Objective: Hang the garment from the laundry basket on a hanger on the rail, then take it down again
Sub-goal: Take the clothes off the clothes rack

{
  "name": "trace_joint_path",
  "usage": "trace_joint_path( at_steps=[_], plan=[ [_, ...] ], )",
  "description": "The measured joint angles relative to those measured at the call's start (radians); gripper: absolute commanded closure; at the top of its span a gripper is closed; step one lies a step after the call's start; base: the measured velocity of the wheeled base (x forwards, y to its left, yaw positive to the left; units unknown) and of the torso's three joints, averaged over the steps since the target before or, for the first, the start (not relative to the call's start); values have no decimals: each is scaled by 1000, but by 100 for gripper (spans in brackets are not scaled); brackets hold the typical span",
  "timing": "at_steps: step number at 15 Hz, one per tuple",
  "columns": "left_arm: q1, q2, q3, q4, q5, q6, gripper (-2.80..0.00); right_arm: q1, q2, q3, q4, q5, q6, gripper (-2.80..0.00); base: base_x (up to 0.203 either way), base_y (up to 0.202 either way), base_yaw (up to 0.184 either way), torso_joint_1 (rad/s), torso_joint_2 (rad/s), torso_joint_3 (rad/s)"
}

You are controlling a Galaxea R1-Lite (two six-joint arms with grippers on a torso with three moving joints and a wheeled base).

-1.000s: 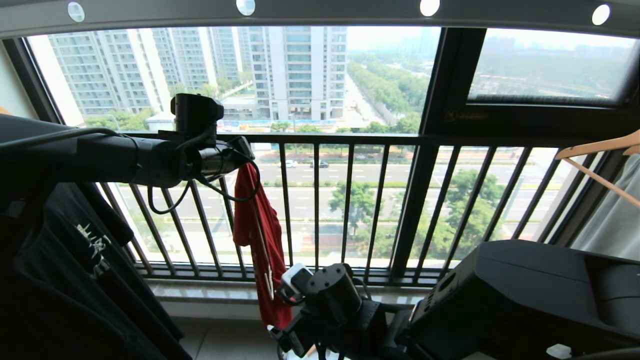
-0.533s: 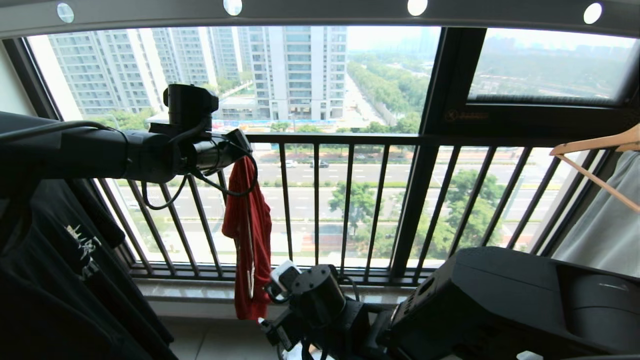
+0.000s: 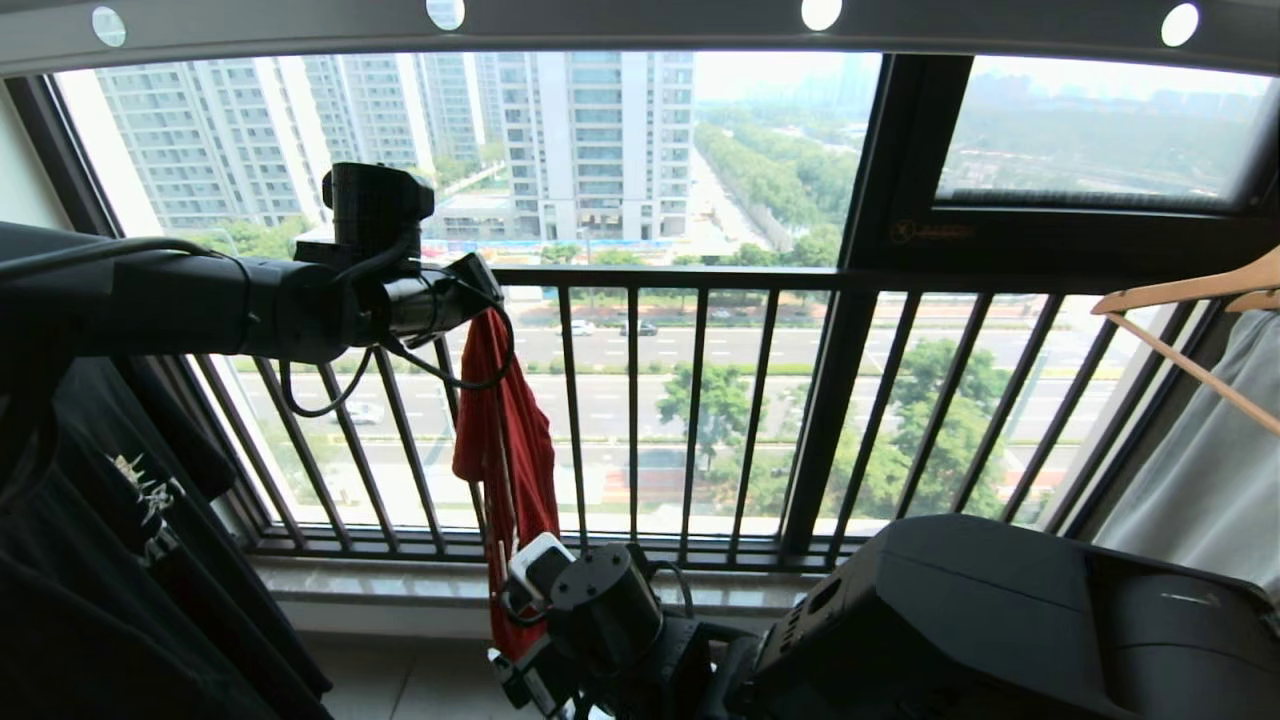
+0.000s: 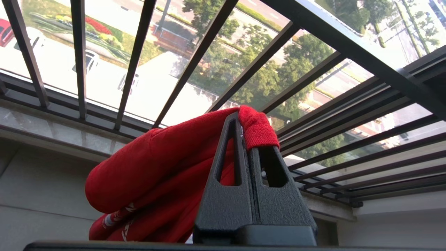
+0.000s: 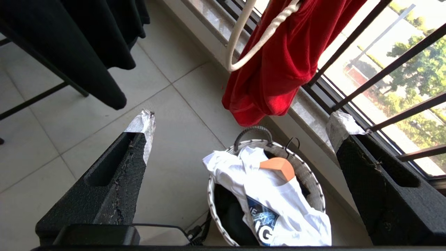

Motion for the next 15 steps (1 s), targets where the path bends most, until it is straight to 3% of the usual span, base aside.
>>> trace_joint_path(
  at_steps=[10, 11, 15],
  plan=[
    [-1, -65, -3, 53, -1, -28, 0, -16, 130, -276, 55, -93, 0, -280, 0, 0, 0, 0, 0, 0],
    [-1, -75, -3, 53, -1, -29, 0, -23, 138, -289, 61, -94, 1, 0, 0, 0, 0, 0, 0, 0],
    [0, -115, 2, 59, -20, -38, 0, -23, 159, -333, 66, -93, 1, 0, 0, 0, 0, 0, 0, 0]
  ],
)
